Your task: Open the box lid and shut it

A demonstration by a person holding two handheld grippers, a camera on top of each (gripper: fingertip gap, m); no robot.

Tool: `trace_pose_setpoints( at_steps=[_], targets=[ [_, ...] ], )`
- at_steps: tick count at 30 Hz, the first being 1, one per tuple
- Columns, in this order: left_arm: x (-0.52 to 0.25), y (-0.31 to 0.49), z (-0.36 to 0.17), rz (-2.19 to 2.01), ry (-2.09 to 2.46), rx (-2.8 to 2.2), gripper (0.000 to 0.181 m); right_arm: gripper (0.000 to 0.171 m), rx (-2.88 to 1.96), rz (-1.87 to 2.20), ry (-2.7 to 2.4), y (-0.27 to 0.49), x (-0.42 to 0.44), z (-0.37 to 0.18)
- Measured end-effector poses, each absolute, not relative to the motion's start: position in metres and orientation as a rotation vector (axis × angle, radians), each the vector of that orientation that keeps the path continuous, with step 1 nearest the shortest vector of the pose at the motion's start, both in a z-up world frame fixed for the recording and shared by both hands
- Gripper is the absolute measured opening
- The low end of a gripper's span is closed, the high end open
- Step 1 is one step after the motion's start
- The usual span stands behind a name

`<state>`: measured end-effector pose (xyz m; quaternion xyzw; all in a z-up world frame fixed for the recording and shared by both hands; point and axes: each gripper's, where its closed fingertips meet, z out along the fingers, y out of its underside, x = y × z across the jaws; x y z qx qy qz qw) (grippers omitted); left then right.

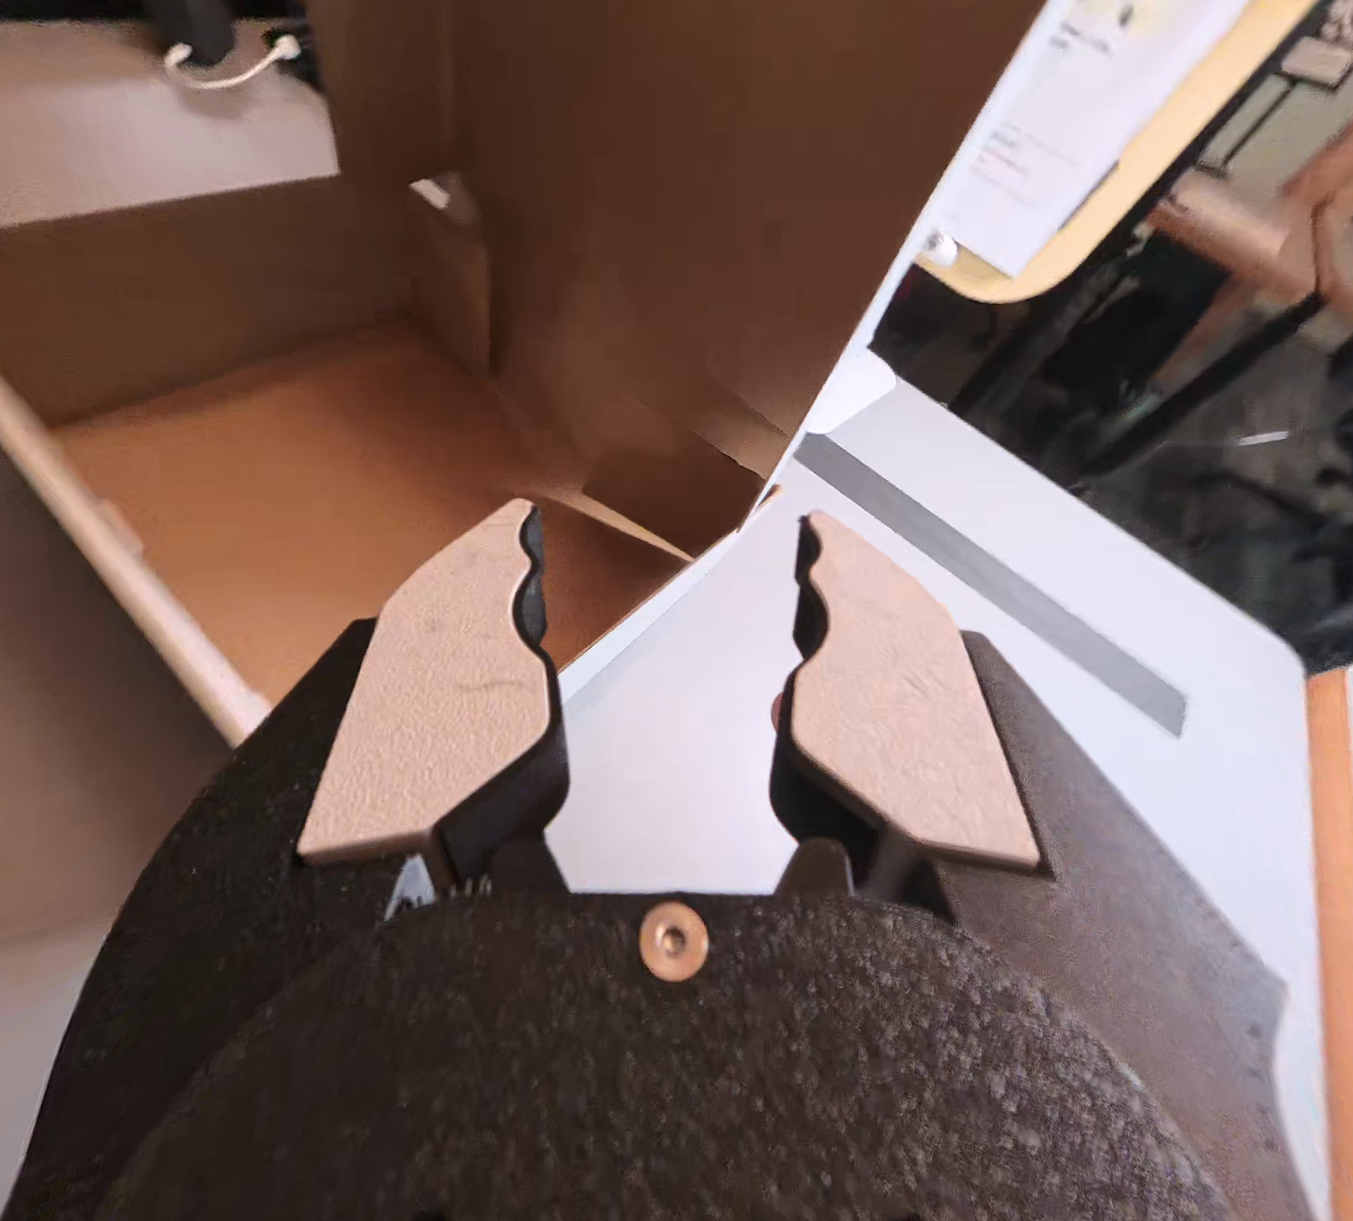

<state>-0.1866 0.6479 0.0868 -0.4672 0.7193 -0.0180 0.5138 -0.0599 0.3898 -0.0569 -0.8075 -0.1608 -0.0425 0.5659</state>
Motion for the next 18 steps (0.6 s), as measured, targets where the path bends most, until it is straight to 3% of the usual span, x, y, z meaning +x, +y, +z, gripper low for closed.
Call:
trace_pose_setpoints(
  at_steps=[6,10,12,14,15,18],
  targets=[
    [-0.233,0.611,0.123,-0.455,1.312,-1.130,0.038,0.078,-1.949,-0.103,-0.256,0.452,-0.026,-0.068],
    [-0.276,0.633,0.075,-0.612,1.066,-1.325,0.048,0.085,-1.985,-0.059,-0.188,0.498,0.000,-0.065],
    [-0.260,0.650,0.016,-0.829,1.044,-1.581,0.073,0.048,-2.092,0.079,-0.226,0.521,-0.005,-0.074],
    [-0.242,0.662,-0.030,-0.883,1.048,-1.717,0.076,0.012,-2.138,-0.017,-0.222,0.540,0.001,-0.076],
    [-0.237,0.669,-0.046,-0.829,1.051,-1.734,0.073,0.002,-2.121,-0.130,-0.221,0.546,0.006,-0.072],
    [-0.228,0.683,-0.065,-0.771,1.014,-1.757,0.065,0.001,-2.112,-0.254,-0.224,0.552,0.004,-0.068]
  ],
)
